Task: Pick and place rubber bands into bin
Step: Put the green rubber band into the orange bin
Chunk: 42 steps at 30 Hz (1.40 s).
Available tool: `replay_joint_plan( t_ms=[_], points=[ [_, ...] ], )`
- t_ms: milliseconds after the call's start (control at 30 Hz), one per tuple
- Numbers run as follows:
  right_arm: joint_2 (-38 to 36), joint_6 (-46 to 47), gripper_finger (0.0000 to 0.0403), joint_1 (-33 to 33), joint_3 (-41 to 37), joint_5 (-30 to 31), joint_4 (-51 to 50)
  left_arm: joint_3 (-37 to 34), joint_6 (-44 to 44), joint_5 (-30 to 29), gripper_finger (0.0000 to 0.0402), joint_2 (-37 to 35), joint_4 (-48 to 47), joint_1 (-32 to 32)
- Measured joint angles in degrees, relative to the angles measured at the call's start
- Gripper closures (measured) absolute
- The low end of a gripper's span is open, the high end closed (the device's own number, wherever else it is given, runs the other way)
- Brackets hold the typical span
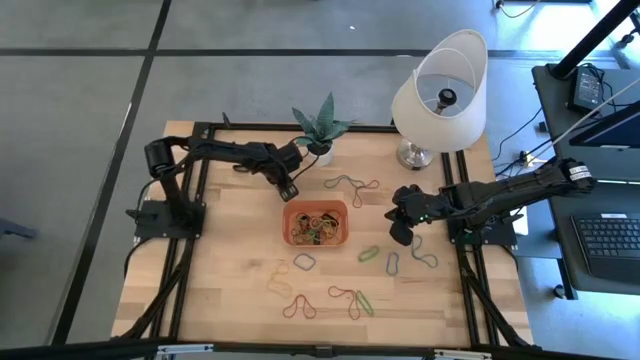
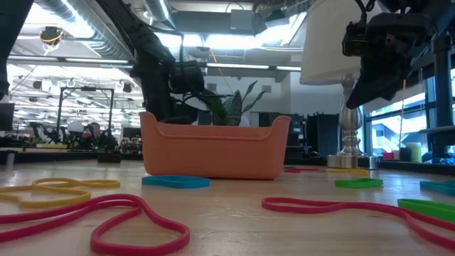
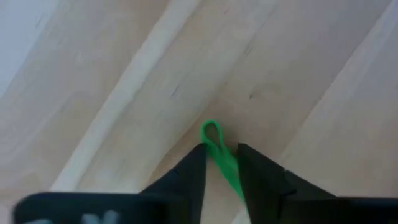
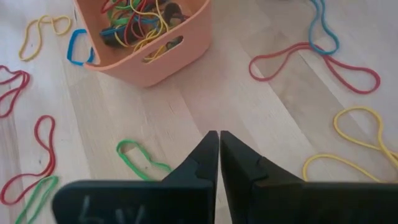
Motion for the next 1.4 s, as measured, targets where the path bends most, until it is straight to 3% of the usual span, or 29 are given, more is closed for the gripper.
replay_joint_plan(
  t_ms=[100, 200, 567, 833, 1067, 1267, 1400],
  points=[
    [0.0, 0.0, 0.0382, 0.0, 0.0, 0.0, 0.0, 0.0, 0.0, -0.5, 0.0382, -0.4, -0.2, 0.1],
    [0.0, 0.0, 0.0382, 0.0, 0.0, 0.2, 0.0, 0.2, 0.6, -1.3, 0.0396, -1.9, -0.6, 0.1],
    [0.0, 1.1, 0.0382, 0.0, 0.0, 3.0, -1.3, 9.9, 10.9, -2.8, 0.0398, -10.5, -2.7, 1.4],
    [0.0, -0.8, 0.0382, 0.0, 0.0, 3.0, -3.1, 18.4, 21.1, -1.3, 0.0398, -10.9, -3.1, 0.9],
    [0.0, 1.4, 0.0382, -0.1, 0.0, 3.0, -3.1, 22.7, 23.6, -1.0, 0.0398, -10.9, -3.1, -2.1],
    [0.0, -3.4, 0.0381, -0.1, 0.0, 3.8, -3.1, 25.0, 23.5, -9.2, 0.0398, -10.2, -4.8, -9.4],
    [0.0, -8.1, 0.0381, -0.1, 0.0, 3.9, -3.2, 28.9, 17.6, -12.6, 0.0398, -7.0, -8.9, -14.6]
  ],
)
